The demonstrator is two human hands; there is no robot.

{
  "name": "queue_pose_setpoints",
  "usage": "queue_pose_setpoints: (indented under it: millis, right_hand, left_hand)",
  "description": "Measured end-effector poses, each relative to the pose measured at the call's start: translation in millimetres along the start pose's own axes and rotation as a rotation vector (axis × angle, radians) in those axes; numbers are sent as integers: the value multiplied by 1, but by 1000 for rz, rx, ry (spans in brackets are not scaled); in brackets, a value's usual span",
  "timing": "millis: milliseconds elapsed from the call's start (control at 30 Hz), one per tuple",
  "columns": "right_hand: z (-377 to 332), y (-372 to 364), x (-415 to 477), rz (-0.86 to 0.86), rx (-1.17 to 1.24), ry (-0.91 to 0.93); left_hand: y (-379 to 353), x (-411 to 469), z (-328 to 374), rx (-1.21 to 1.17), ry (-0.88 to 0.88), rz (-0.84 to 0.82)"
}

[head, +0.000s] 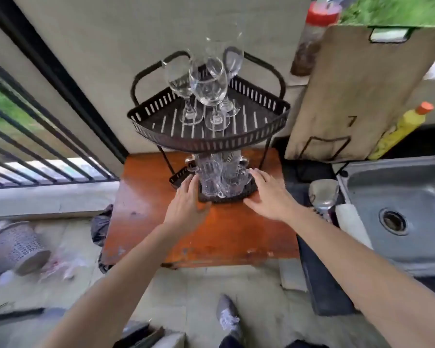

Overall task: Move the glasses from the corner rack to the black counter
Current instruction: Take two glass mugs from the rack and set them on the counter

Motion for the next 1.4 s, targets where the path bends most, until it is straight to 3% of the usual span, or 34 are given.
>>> queue_pose_setpoints:
  millis: [100, 333, 533, 700, 900, 1033, 1400]
  right_hand:
    - [-6, -4, 32, 14, 40, -22]
    - [-12, -5, 74, 86, -6, -77]
    - [-11, -1, 78, 134, 13, -102]
    - [-20, 8, 58, 249, 197, -100]
    - [-21, 21, 5, 414, 325, -107]
    - [1, 13, -50, 551, 430, -187]
    - [111, -34, -265, 1042, 495, -620]
  left_hand:
    - [1, 33, -10, -155, 13, 32]
    - [0, 78, -8, -244, 28, 40]
    - [-1, 76, -11, -390, 42, 119]
    - [8, 46, -7, -483, 57, 198]
    - [21, 3, 15, -526, 46, 318]
    - [17, -14, 46, -486, -4, 304]
    - [-65, -35, 237, -431, -437, 97]
Point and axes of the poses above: each hand's wrist, its own x-axis towards the middle knuckle, its own y-axis out of the back of the hand, z = x × y, the point moved 2 cm from there along x, towards the middle knuckle, and after that the axes turned 12 degrees about -z, right-handed, at the moved point
